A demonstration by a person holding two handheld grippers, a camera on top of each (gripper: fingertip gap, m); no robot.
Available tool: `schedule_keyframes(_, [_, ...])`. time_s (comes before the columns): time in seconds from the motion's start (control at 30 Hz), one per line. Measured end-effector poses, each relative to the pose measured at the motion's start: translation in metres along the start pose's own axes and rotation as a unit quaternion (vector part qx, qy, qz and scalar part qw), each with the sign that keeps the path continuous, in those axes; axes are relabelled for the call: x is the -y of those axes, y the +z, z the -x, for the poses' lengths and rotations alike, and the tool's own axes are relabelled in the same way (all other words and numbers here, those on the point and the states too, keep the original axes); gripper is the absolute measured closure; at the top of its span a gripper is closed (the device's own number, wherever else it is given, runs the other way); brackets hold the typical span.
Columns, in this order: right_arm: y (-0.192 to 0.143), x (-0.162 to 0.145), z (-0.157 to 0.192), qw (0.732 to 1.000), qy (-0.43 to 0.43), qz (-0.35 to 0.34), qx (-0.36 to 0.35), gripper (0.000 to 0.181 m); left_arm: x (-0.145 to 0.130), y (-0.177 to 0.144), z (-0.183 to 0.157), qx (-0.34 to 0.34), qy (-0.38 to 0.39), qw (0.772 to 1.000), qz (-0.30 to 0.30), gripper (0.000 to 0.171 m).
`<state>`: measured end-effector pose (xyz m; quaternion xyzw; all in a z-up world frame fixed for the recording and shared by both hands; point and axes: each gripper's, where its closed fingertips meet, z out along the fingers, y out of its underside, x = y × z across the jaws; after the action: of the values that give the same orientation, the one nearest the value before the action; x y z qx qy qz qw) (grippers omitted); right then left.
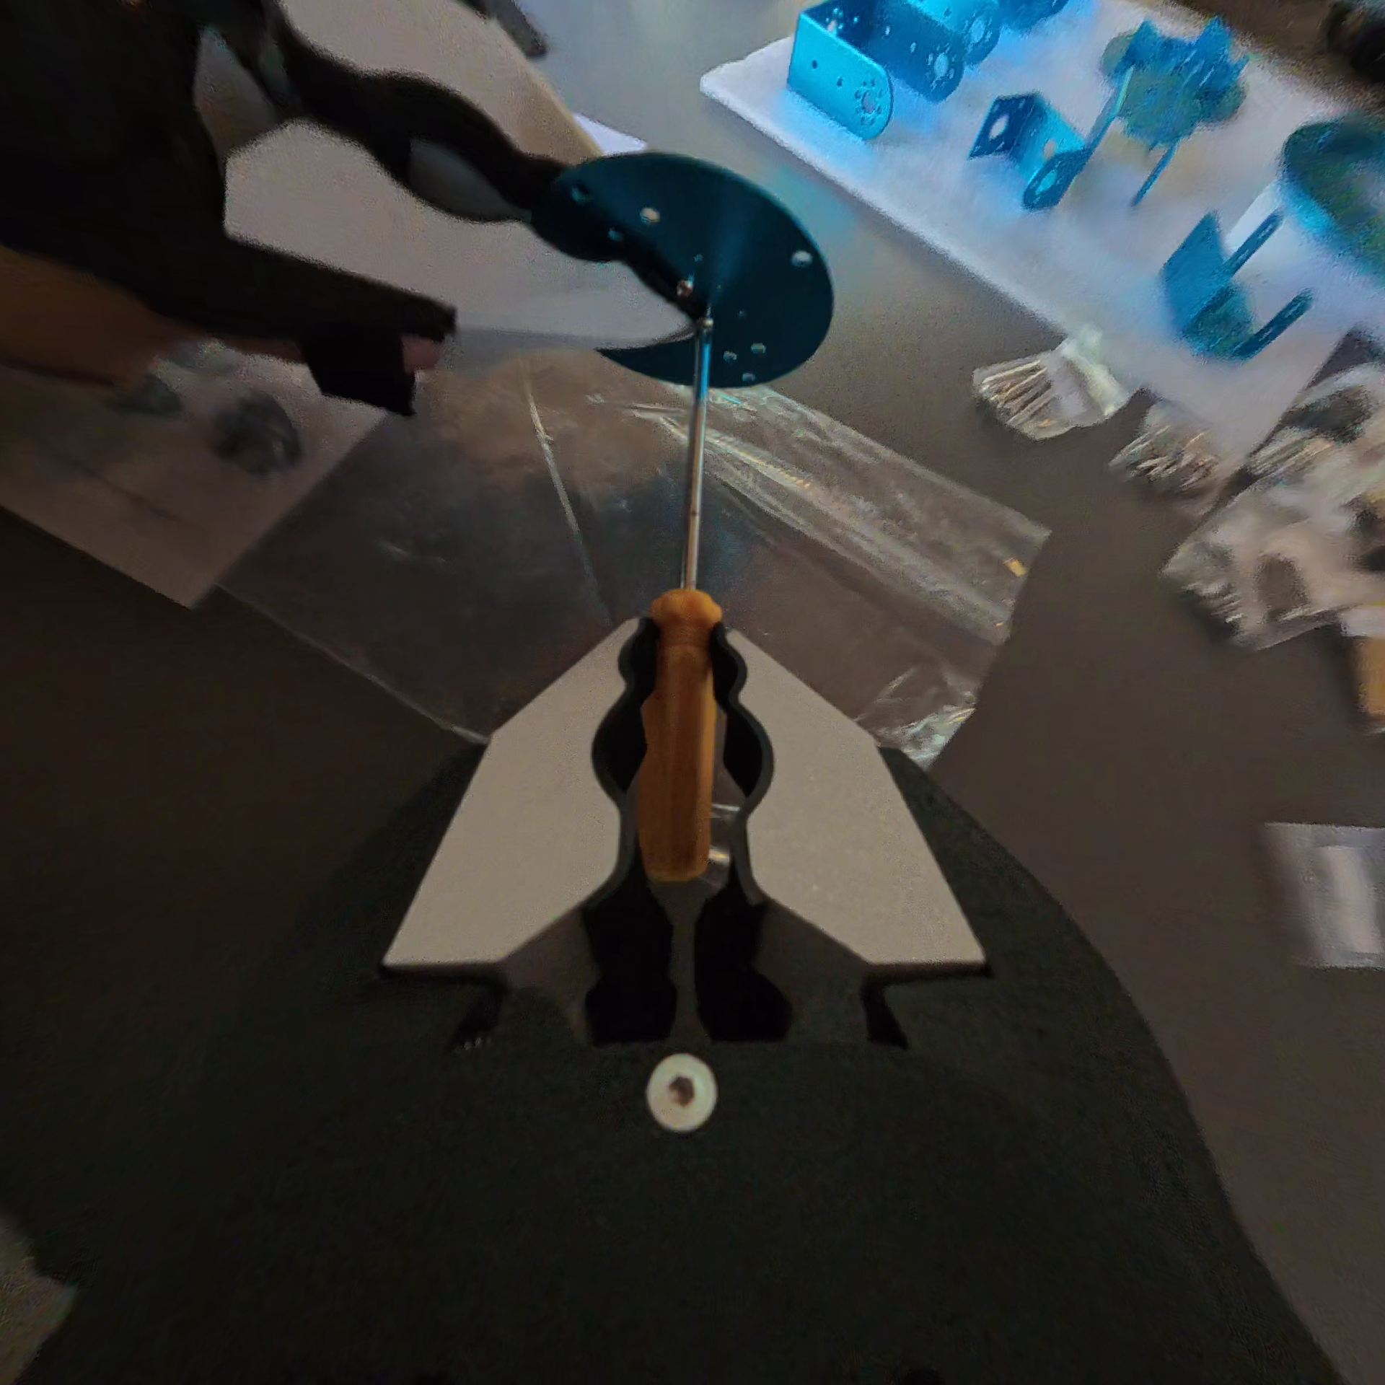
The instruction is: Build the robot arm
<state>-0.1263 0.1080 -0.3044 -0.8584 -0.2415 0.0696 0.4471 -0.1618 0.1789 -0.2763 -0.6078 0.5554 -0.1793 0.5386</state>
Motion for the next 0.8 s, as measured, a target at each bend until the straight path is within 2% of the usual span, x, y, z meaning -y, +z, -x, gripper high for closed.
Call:
schedule_keyframes(0.07, [-0.001, 0.002, -0.003, 0.998, -0.046, 0.012, -0.034, 0.167, 0.0, 0.0, 0.001, 0.002, -0.016, 1.0, 0.006, 0.164])
schedule_keyframes(0.17, [0.0, 0.004, -0.003, 0.997, -0.062, 0.021, -0.04, 0.168, 0.0, -0.001, 0.003, 0.008, -0.013, 1.0, 0.004, 0.164])
schedule_keyframes(0.2, [0.001, 0.004, 0.0, 0.999, -0.035, 0.016, -0.016, 0.168, 0.003, -0.003, 0.004, 0.01, -0.009, 1.0, -0.006, 0.164])
schedule_keyframes(0.27, [-0.002, 0.01, 0.009, 0.993, 0.082, -0.014, 0.081, 0.168, 0.012, -0.009, 0.007, 0.012, 0.0, 0.999, -0.035, 0.164])
schedule_keyframes(0.33, [-0.012, 0.022, 0.016, 0.953, 0.221, -0.052, 0.202, 0.168, 0.023, -0.015, 0.01, 0.016, 0.01, 0.998, -0.067, 0.164])
schedule_keyframes(0.37, [-0.017, 0.026, 0.016, 0.932, 0.263, -0.063, 0.242, 0.168, 0.028, -0.018, 0.01, 0.014, 0.015, 0.997, -0.08, 0.164])
schedule_keyframes(0.47, [-0.026, 0.03, 0.021, 0.885, 0.325, -0.067, 0.327, 0.168, 0.038, -0.026, 0.008, 0.004, 0.028, 0.993, -0.119, 0.164])
schedule_keyframes(0.57, [-0.041, 0.041, 0.029, 0.801, 0.404, -0.071, 0.437, 0.168, 0.053, -0.038, 0.008, -0.016, 0.014, 0.984, -0.175, 0.165])
schedule_keyframes(0.7, [-0.055, 0.054, 0.037, 0.703, 0.463, -0.077, 0.535, 0.168, 0.066, -0.05, 0.011, -0.025, -0.001, 0.974, -0.224, 0.164])
schedule_keyframes(0.73, [-0.054, 0.054, 0.037, 0.695, 0.469, -0.079, 0.539, 0.168, 0.066, -0.05, 0.012, -0.024, -0.004, 0.975, -0.22, 0.164])
schedule_keyframes(0.8, [-0.052, 0.054, 0.039, 0.701, 0.462, -0.08, 0.537, 0.168, 0.064, -0.049, 0.013, -0.024, -0.009, 0.976, -0.216, 0.164])
